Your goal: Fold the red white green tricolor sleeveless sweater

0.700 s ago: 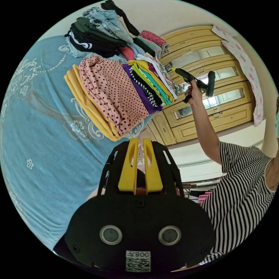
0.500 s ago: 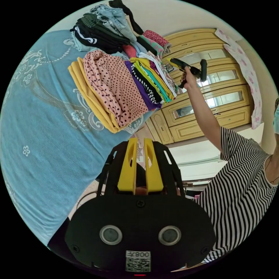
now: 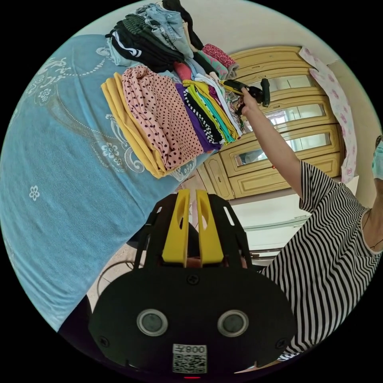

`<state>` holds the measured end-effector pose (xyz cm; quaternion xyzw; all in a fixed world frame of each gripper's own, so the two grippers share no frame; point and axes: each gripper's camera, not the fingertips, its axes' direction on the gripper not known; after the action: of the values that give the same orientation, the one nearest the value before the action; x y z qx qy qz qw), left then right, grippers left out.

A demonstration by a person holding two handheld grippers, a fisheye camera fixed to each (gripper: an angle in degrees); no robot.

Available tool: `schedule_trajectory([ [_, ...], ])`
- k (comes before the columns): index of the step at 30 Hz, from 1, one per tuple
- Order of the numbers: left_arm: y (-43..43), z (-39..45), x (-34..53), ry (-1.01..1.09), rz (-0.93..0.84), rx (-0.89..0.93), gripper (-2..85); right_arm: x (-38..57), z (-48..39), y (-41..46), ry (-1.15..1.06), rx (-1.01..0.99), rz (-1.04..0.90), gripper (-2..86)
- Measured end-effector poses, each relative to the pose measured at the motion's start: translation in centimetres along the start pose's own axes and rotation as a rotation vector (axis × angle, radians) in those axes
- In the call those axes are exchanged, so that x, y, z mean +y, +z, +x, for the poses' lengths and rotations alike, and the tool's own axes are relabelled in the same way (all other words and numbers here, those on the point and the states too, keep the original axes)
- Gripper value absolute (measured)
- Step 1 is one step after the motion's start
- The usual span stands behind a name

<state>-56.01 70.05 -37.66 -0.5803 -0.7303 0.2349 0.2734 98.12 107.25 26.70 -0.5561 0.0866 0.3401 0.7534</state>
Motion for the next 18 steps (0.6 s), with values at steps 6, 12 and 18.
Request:
schedule_trajectory([
  [6,-2.5,-2.8,3.6,-0.015,0.002,0.023,2.4,-4.0,4.6,0.4,0.006,-0.031,-0.011,0.4],
  [12,-5.8,-5.2,7.7,-0.025,0.003,0.036,2.3,-8.2,9.7,-1.8,0.066,-0.144,0.048,0.4],
  [18,-10.4,-7.7,12.2,-0.015,0.036,0.048,2.1,-11.8,13.9,-9.5,0.034,-0.379,0.224,0.3],
])
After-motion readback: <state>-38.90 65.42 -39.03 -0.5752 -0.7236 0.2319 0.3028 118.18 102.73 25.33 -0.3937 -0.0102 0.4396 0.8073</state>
